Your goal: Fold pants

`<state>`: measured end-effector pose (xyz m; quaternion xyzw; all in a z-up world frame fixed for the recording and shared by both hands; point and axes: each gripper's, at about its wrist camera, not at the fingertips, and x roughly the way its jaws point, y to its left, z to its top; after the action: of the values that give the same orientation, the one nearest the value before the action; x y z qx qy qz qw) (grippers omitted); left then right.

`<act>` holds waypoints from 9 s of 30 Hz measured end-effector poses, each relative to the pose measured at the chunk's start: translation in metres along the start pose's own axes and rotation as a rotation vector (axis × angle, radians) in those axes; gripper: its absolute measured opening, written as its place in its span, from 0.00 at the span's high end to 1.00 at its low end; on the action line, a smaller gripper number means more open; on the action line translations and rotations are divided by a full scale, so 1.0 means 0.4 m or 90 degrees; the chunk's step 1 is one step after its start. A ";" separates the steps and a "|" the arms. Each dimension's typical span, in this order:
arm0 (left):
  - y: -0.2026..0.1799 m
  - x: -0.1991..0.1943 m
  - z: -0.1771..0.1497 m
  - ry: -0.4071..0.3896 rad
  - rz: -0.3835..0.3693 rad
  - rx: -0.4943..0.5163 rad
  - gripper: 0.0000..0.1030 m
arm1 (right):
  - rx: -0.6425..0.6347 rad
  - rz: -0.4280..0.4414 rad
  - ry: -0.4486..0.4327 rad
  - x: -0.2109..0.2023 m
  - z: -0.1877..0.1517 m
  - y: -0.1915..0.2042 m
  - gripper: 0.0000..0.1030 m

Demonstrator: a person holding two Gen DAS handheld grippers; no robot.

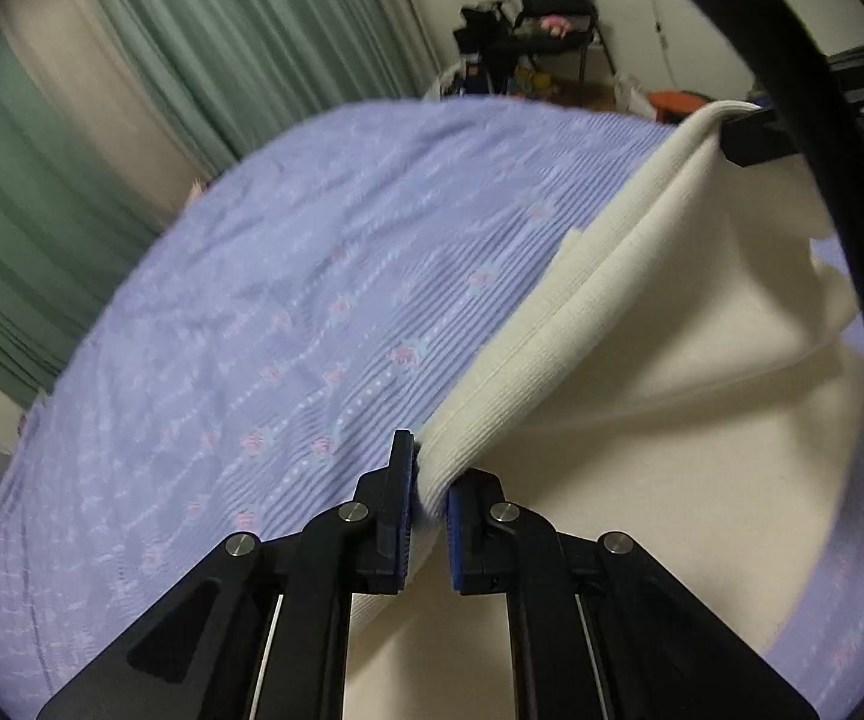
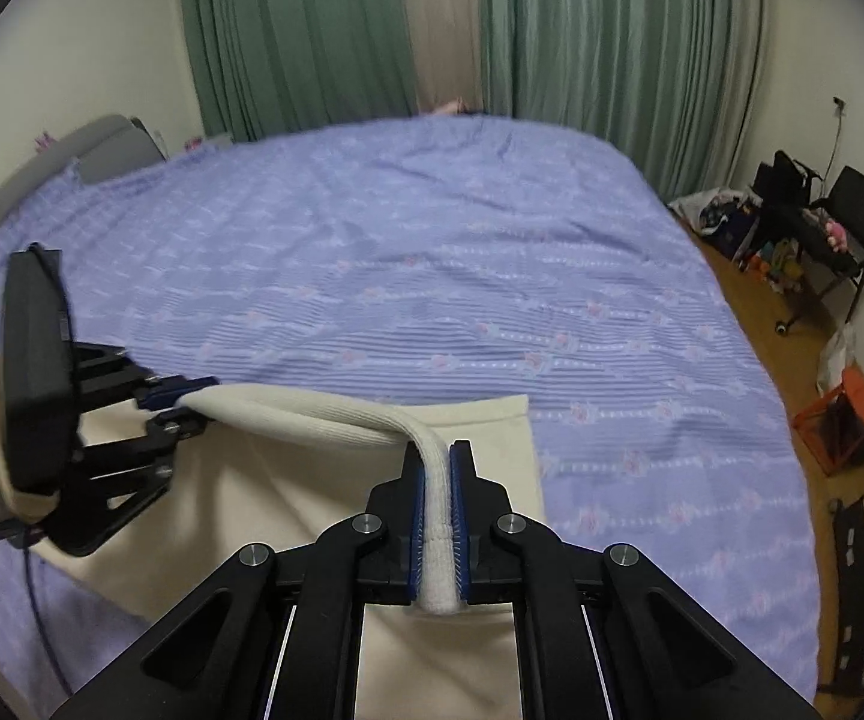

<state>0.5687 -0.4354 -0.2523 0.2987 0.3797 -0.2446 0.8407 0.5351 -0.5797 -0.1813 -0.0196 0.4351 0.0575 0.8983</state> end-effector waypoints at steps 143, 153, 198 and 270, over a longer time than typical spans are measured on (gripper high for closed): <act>1.055 -0.298 -1.409 0.176 0.283 -0.521 0.90 | -0.063 0.031 0.254 0.217 -0.342 1.503 0.83; 1.058 -0.307 -1.420 0.226 0.365 -0.465 0.36 | -0.108 -0.025 0.266 0.235 -0.340 1.545 0.56; -0.084 -0.956 -0.381 -0.150 0.203 -0.403 0.01 | 0.063 0.115 -0.108 -0.700 -0.221 0.230 0.36; 0.212 0.073 -0.018 0.024 -0.072 -0.229 0.16 | 0.194 0.081 0.129 0.447 0.011 -0.198 0.64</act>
<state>0.6365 -0.3763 -0.2524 0.1263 0.4493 -0.2137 0.8582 0.6578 -0.6424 -0.3200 0.1384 0.5274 0.0459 0.8370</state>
